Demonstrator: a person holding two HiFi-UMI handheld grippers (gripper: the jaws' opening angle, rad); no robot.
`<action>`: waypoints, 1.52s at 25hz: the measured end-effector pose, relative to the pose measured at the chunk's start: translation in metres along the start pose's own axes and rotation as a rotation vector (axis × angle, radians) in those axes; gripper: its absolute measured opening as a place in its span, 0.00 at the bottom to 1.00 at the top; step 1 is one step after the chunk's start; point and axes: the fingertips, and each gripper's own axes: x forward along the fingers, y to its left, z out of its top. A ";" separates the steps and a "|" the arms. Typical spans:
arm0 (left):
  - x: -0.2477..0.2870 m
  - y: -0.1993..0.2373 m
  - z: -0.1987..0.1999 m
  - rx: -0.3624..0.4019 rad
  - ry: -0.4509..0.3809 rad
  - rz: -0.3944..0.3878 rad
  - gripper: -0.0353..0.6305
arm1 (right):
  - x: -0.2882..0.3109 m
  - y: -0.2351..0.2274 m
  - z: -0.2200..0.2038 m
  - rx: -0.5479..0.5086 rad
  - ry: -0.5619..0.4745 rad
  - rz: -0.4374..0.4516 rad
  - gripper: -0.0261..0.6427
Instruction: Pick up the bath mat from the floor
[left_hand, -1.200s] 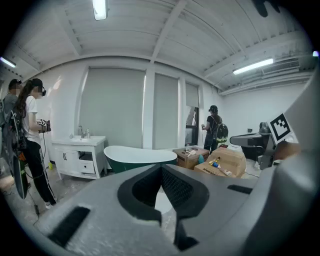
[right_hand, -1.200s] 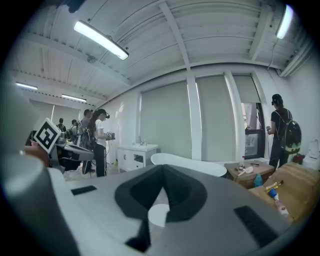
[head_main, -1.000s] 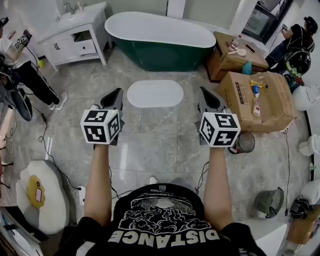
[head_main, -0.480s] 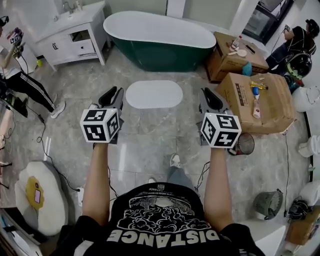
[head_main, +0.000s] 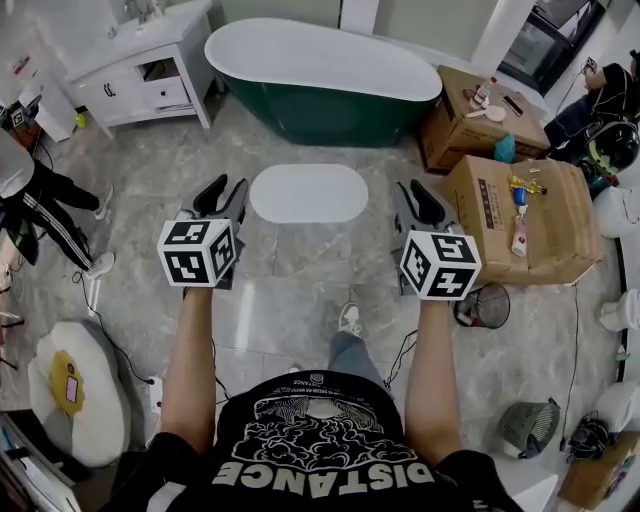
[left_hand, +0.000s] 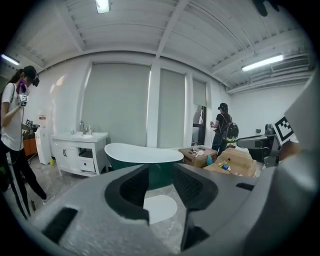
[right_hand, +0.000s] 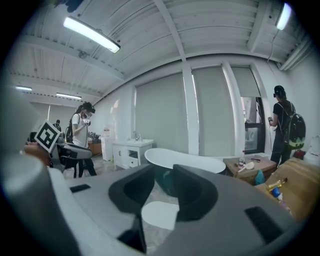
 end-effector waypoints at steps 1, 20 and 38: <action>0.009 0.000 0.001 -0.001 0.004 0.009 0.29 | 0.009 -0.007 0.000 -0.002 0.004 0.008 0.21; 0.151 0.009 0.030 -0.053 0.056 0.199 0.39 | 0.171 -0.131 0.001 0.024 0.092 0.170 0.33; 0.215 0.049 0.039 -0.070 0.058 0.250 0.42 | 0.252 -0.160 0.005 0.031 0.107 0.197 0.36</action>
